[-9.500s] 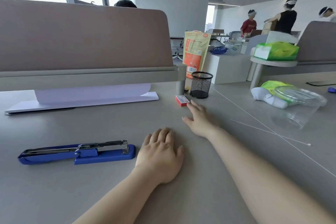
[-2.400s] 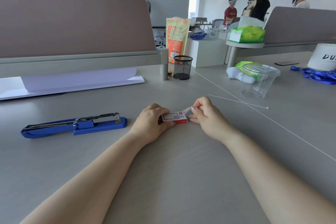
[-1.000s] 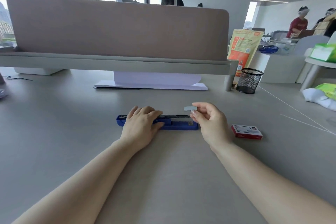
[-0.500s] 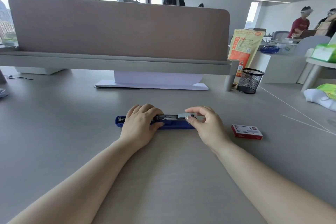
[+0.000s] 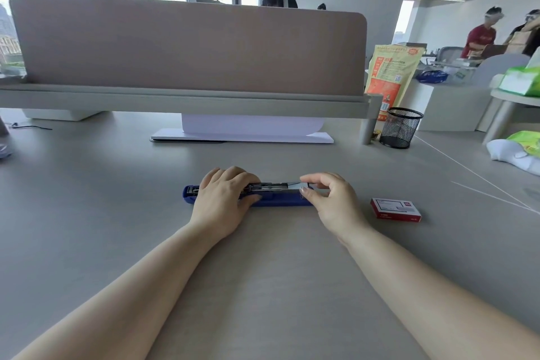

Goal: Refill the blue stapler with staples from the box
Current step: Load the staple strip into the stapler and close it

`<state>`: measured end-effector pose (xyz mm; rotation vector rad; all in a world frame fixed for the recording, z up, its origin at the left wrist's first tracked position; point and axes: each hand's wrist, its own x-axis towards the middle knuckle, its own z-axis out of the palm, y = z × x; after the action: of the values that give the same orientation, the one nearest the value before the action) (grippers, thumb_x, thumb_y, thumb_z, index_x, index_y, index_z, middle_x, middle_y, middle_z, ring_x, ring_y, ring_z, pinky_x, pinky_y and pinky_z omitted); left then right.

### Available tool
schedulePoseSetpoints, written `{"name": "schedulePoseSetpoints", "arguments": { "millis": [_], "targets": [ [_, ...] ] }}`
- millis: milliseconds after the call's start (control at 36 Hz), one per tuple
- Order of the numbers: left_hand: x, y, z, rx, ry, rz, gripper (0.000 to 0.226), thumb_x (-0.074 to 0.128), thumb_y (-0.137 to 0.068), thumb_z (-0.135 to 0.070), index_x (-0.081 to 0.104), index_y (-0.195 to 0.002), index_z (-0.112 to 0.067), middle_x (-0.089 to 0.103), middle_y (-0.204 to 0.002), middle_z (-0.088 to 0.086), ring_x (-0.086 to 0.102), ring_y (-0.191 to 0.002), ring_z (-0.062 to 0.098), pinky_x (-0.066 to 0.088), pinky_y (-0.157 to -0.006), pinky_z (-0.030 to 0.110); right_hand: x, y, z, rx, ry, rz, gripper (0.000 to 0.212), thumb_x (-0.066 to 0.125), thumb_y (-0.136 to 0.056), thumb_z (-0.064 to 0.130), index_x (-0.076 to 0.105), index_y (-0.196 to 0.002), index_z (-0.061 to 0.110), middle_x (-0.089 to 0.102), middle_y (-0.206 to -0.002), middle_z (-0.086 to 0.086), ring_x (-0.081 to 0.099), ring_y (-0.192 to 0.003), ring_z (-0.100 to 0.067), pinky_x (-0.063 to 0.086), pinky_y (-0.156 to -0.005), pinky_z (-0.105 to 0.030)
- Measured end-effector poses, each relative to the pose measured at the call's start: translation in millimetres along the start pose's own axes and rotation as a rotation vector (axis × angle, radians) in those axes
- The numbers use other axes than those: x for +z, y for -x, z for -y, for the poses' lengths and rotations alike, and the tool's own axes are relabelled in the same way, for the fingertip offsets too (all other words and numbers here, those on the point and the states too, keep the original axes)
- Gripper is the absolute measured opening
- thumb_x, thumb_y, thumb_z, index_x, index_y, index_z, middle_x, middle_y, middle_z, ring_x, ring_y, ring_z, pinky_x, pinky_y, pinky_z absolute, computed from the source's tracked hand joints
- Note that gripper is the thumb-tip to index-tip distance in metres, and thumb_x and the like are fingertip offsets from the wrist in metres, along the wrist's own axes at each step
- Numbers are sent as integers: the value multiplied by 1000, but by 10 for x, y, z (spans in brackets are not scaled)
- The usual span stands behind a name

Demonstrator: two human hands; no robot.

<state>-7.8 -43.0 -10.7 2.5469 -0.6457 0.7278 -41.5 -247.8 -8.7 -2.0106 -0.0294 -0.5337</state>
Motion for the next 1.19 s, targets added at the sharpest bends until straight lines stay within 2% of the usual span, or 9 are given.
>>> {"name": "schedulePoseSetpoints", "arguments": {
  "millis": [278, 389, 500, 611, 722, 861, 972, 1083, 1194],
  "targets": [
    [17, -10, 31, -60, -8, 31, 25, 53, -88, -37, 60, -112, -32, 62, -113, -5, 53, -103, 22, 29, -102, 35, 33, -22, -61, 35, 13, -4, 22, 59, -85, 12, 66, -105, 19, 66, -109, -1, 58, -92, -12, 41, -79, -19],
    [-18, 3, 30, -134, -61, 70, 36, 48, -88, -48, 52, -121, -36, 57, -126, -7, 46, -122, 21, 8, -115, 43, 23, -22, -56, 50, 35, 25, 25, 59, -86, 13, 64, -110, 18, 65, -109, 0, 58, -94, -12, 41, -81, -22],
    [-101, 74, 104, -396, -119, 96, 66, 44, -73, -74, 42, -128, -36, 46, -137, -3, 31, -133, 25, -1, -115, 52, 29, -20, -53, 76, 64, 60, 31, 62, -84, 15, 60, -115, 19, 64, -109, 2, 58, -96, -11, 45, -88, -27],
    [-192, 133, 154, -693, -66, 157, 90, 41, -61, -85, 36, -132, -29, 40, -140, 7, 30, -133, 32, 13, -113, 54, 35, -6, -44, 86, 85, 98, 37, 63, -83, 14, 58, -119, 18, 63, -115, -2, 58, -102, -14, 44, -92, -27],
    [-178, 138, 116, -638, 68, 94, 84, 53, -68, -73, 36, -134, -24, 36, -140, 8, 36, -129, 32, 30, -108, 42, 14, 16, -14, 76, 100, 124, 39, 62, -84, 12, 56, -122, 18, 62, -118, -3, 57, -103, -13, 41, -90, -25],
    [-230, 79, 73, -568, 439, -225, 59, 64, -81, -39, 38, -132, -23, 28, -143, 5, 39, -125, 27, 32, -105, 34, -3, 24, 6, 66, 154, 128, 41, 64, -82, 15, 57, -122, 22, 57, -124, -6, 58, -101, -18, 46, -92, -32],
    [-318, 32, -23, -355, 608, -485, 57, 61, -85, -13, 34, -135, -23, 25, -145, 1, 45, -113, -1, 30, -91, -1, -23, 26, 22, 104, 106, 114, 43, 67, -80, 14, 55, -121, 23, 56, -125, -6, 57, -95, -11, 45, -83, -27],
    [-338, -22, -95, -285, 832, -537, 64, 60, -85, -5, 29, -137, -25, 28, -149, -1, 38, -126, -8, 34, -102, 11, -40, 23, 24, 151, 60, 88, 43, 67, -80, 12, 53, -120, 20, 60, -124, -5, 57, -95, -8, 44, -70, -22],
    [-205, 11, -148, -276, 889, -305, 68, 56, -86, -16, 20, -139, -40, 27, -153, -4, 32, -137, 9, 26, -116, 37, -40, 27, 14, 179, 15, 86, 40, 65, -81, 10, 54, -118, 20, 63, -119, -3, 60, -96, -8, 42, -63, -16]
  ]
}}
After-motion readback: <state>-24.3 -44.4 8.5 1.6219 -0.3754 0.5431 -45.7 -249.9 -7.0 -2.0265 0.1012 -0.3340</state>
